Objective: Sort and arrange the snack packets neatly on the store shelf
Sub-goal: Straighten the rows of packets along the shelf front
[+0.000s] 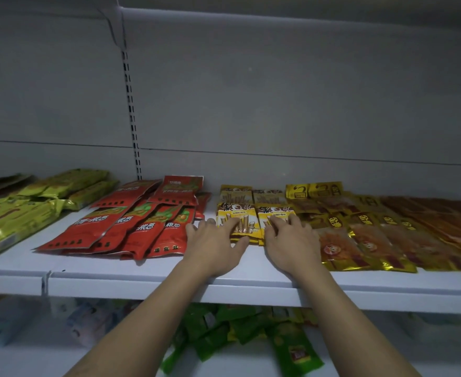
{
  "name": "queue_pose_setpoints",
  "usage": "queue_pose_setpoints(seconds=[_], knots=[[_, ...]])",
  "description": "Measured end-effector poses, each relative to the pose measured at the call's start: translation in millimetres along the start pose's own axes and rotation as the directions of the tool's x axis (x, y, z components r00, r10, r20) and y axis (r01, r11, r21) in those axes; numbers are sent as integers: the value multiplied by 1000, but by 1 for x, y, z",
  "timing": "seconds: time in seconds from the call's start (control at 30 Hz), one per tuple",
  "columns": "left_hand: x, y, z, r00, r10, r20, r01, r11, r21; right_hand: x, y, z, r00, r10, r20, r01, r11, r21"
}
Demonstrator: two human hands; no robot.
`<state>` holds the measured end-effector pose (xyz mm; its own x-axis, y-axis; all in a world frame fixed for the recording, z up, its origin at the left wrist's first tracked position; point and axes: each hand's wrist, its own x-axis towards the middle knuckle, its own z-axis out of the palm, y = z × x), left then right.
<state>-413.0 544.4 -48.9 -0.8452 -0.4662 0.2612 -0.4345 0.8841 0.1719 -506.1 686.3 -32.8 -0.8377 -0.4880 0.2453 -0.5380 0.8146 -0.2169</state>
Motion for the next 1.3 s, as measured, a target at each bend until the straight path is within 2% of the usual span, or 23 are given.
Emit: queue_pose_setpoints(seconds=[0.17, 0.37, 0.5, 0.6, 0.73, 0.83, 0.9, 1.0, 1.3], knots=[[0, 5, -2, 1000, 9, 21, -10, 1000, 23, -1, 1, -1, 1000, 1, 15, -1, 1000, -3], [-1, 1, -6, 998, -1, 70, 4, 999, -42, 1, 3, -11, 998, -24, 61, 22, 999, 31], [21, 7, -21, 995, -94, -24, 89, 982, -168, 29, 12, -37, 997, -72, -21, 74, 991, 112], [57, 15, -30, 987, -163, 9, 163, 985, -54, 67, 10, -51, 981, -146, 131, 141, 989, 47], [109, 17, -30, 946, -231, 227, 246, 969, -37, 108, -5, -46, 911, -259, 321, 279, 960, -16], [137, 16, -22, 916, -137, 377, 195, 973, -121, 126, -12, -35, 837, -202, 509, 303, 945, -124], [144, 16, -15, 905, -135, 404, 207, 968, -139, 134, -11, -28, 794, -163, 586, 297, 945, -140], [149, 14, -7, 912, -122, 393, 178, 978, -110, 141, -6, -22, 783, -155, 602, 293, 946, -137], [141, 9, -8, 919, -31, 394, 91, 987, -135, 137, -5, -15, 822, -122, 556, 269, 944, -192]])
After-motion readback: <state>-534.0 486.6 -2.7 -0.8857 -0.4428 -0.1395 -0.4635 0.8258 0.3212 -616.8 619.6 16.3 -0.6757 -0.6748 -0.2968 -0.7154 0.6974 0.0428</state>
